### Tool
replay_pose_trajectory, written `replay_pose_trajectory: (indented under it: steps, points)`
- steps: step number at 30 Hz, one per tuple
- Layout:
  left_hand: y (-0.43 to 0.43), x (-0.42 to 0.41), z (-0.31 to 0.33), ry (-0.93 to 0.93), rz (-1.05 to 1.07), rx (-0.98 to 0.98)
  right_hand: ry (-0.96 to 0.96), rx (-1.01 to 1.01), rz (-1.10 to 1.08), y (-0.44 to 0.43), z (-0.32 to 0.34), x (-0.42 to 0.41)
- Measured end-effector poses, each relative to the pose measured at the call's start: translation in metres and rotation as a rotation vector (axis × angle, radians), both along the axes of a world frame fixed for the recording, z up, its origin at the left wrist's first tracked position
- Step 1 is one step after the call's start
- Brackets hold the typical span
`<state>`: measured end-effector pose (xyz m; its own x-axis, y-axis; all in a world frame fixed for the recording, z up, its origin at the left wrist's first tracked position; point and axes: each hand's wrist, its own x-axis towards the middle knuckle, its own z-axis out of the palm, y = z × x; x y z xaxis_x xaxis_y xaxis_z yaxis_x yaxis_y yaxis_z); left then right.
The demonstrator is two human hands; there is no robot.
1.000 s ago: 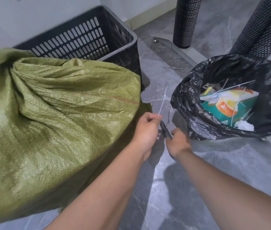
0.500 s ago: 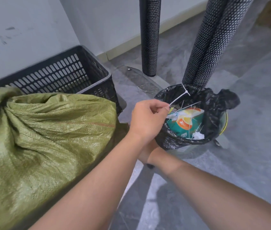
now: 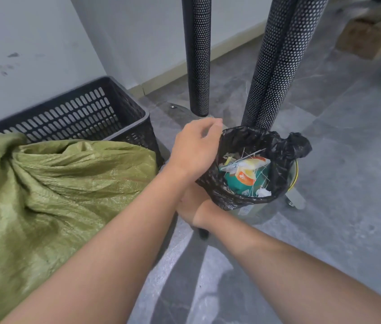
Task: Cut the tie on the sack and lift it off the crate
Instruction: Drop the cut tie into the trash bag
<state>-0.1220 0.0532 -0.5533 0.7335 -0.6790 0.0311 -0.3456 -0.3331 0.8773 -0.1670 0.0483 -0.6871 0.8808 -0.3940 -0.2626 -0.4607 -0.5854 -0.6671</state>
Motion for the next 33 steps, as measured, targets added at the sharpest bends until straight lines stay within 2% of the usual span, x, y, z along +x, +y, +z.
replay_pose_trajectory:
  steps: [3,6,12,33]
  points:
    - [0.032,0.018,-0.014,-0.046,0.038,0.113,-0.048,0.081,-0.114,0.002,0.001,0.0]
    - [0.053,0.024,-0.025,-0.012,0.033,0.174,-0.1,0.107,-0.164,0.002,0.009,0.0]
    - [0.072,0.022,-0.02,0.084,0.066,0.091,-0.134,0.184,-0.245,0.003,0.02,-0.003]
    - [0.111,0.012,0.005,0.075,0.098,0.03,-0.174,0.22,-0.286,0.03,0.06,-0.005]
